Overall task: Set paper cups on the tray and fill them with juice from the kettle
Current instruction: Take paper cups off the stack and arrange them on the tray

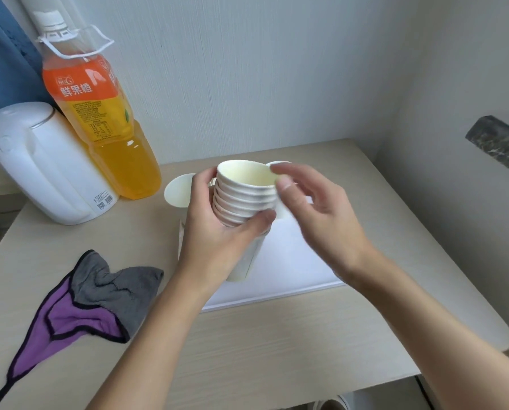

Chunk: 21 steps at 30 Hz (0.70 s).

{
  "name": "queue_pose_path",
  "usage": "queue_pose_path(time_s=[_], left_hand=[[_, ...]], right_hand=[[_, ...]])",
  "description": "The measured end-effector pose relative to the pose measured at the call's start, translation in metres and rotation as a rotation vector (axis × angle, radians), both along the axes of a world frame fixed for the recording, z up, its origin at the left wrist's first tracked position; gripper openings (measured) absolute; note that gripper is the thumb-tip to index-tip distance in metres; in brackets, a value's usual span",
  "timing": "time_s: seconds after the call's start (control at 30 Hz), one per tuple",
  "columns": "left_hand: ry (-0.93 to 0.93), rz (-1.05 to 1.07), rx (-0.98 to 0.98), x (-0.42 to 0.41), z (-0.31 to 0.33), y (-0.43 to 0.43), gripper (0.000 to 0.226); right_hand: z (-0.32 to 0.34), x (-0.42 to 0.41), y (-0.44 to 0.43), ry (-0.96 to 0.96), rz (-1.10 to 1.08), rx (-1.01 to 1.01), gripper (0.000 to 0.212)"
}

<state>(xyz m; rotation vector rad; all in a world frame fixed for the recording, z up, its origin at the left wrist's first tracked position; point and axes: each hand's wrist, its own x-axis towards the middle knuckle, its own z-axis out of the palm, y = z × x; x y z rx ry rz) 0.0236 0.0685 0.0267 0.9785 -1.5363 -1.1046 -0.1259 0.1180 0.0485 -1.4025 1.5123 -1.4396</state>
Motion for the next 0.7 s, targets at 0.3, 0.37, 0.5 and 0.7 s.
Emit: queue_pose_path(time_s=[0.3,0.37,0.5,0.7], left_hand=[[-0.032,-0.061,0.005,-0.007,0.006,0.003,0.072],[-0.038,-0.077,0.012,-0.008,0.004,0.002,0.073],[-0.024,-0.085,0.02,-0.009,0.002,0.0,0.076],[-0.008,-0.1,0.022,-0.009,0.004,-0.002,0.08]], right_hand=[[0.003,-0.006,0.001,-0.054,-0.059,0.007,0.006],[0.004,-0.005,0.002,-0.083,-0.063,0.003,0.007],[0.007,-0.004,0.003,-0.06,-0.078,-0.011,0.008],[0.01,-0.006,0.002,-0.021,-0.082,-0.064,0.01]])
